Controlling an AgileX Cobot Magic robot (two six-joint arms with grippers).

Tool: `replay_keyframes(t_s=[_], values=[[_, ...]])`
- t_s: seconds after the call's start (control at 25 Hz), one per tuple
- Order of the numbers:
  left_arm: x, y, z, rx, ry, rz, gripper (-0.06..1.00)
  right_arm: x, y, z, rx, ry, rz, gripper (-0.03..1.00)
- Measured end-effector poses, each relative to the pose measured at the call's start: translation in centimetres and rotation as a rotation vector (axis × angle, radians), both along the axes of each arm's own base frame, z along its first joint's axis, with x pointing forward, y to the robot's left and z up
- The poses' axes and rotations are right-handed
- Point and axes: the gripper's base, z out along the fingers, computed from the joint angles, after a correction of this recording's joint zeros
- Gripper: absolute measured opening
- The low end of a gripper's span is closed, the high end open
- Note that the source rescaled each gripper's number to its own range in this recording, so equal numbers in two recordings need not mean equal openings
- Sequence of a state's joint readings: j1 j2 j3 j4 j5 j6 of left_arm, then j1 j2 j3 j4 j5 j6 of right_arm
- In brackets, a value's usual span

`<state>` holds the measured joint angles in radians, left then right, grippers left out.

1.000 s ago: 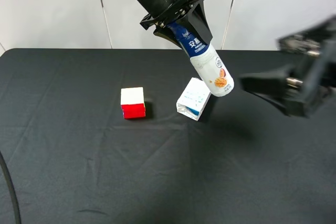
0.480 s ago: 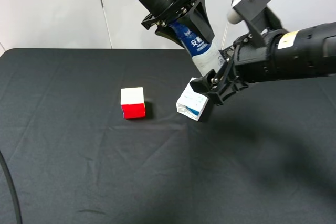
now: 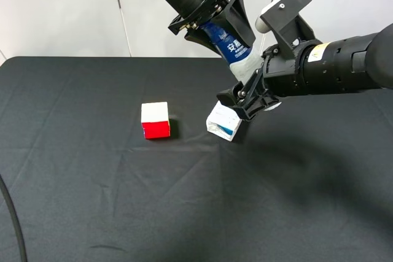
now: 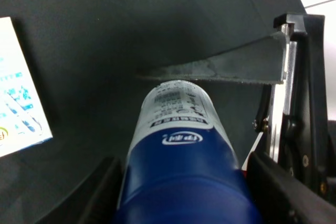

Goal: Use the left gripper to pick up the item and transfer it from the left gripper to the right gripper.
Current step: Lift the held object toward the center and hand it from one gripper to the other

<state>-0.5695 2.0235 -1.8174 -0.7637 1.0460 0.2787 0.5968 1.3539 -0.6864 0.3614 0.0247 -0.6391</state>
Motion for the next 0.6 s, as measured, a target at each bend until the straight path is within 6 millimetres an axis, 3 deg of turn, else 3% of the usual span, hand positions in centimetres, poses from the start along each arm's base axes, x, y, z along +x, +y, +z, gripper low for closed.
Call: replay_keyframes(t_s=[0.04,0.08,0.12,0.16,0.24,0.6], values=[[0.0,0.0,0.0,0.0,0.0,0.0,0.0,0.0,0.0,0.0,0.0,0.0,0.0,0.59],[-0.15,0.07,-0.05,0.01,0.009,-0.014,0.0,0.06,-0.03,0.05,0.001,-0.007,-0.002,0.21],[-0.14,0.09,-0.07,0.012,0.008,-0.014,0.0,0.06,-0.07,0.01,-0.007,-0.007,0.003,0.0],[-0.14,0.1,-0.08,0.013,0.007,-0.015,0.0,0.09,-0.06,-0.03,-0.009,-0.008,0.004,0.15],[-0.13,0.1,-0.1,0.013,0.007,-0.013,0.0,0.12,-0.05,-0.02,-0.011,-0.011,0.005,0.08],[-0.09,0.18,-0.22,0.03,0.019,0.006,0.0,0.1,-0.05,-0.04,-0.012,-0.009,0.006,0.09]])
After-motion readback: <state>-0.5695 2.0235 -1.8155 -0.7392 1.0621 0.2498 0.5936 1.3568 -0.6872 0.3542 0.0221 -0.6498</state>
